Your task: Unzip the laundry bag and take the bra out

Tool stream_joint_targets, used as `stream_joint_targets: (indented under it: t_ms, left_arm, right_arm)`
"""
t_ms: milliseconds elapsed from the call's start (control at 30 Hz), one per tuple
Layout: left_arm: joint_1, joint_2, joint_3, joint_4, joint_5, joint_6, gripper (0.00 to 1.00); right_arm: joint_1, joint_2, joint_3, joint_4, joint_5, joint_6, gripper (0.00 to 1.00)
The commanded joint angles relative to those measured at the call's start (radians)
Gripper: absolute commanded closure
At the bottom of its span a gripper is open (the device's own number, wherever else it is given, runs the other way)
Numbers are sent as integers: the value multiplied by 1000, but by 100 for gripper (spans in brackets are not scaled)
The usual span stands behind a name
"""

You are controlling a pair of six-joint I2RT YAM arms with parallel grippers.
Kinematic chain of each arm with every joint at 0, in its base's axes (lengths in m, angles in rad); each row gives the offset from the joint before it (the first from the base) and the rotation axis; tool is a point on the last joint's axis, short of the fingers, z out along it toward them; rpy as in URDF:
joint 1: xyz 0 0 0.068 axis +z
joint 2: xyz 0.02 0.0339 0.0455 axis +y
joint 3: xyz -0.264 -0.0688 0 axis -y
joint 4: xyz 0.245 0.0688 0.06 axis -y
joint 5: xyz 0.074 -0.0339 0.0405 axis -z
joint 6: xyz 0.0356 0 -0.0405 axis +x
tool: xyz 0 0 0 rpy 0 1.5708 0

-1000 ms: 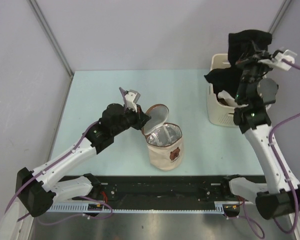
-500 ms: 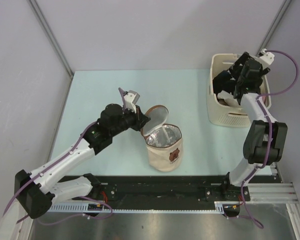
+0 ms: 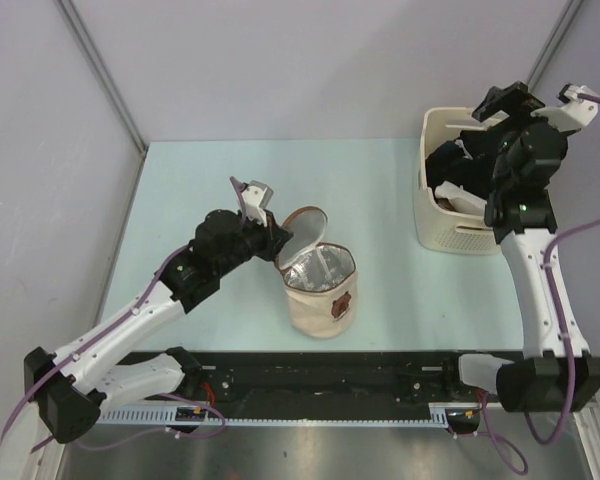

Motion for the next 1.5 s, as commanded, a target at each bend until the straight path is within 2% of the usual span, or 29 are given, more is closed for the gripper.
stream_joint_targets:
  t_ms: [0, 100, 367, 467, 700, 733, 767, 800, 833, 1033, 1167, 1300, 1467]
  left_arm:
    - [6, -26, 31, -1, -133, 50, 100]
    - [33, -15, 43, 20, -230, 88, 100]
    - [128, -9, 97, 49, -345, 90, 99]
    - [136, -24, 67, 74, -378, 80, 100]
    - [138, -18, 5, 74, -414, -1, 100]
    - [139, -17, 4, 48, -439, -28, 95]
    - [142, -6, 14, 28, -491, -42, 46]
    - [145, -3, 24, 13, -502, -52, 19]
    - [153, -1, 34, -15, -510, -50, 0]
    - [156, -61, 139, -78, -504, 43, 0]
    - [156, -116, 184, -150, -426, 70, 0]
    - [156, -170, 153, -221, -346, 54, 0]
    - [156, -227, 55, -303, -430, -11, 0]
  right_arm:
    - [70, -124, 30, -141, -78, -34, 1]
    - [141, -166, 30, -254, -69, -35, 1]
    - [328, -246, -14, -527, 52, -60, 0]
    - [342, -281, -51, -598, 46, -31, 0]
    - [345, -350, -149, -633, 21, -3, 0]
    - [344, -350, -154, -647, 2, -1, 0]
    - [348, -343, -166, -652, -8, 3, 0]
    - [351, -338, -174, -661, -18, 2, 0]
    - [370, -330, -181, -667, -19, -1, 0]
    - [494, -298, -194, -701, 34, -26, 0]
    - [613, -252, -204, -706, 83, -40, 0]
    - [657, -194, -214, -707, 54, -25, 0]
    - [661, -192, -279, -664, -20, 3, 0]
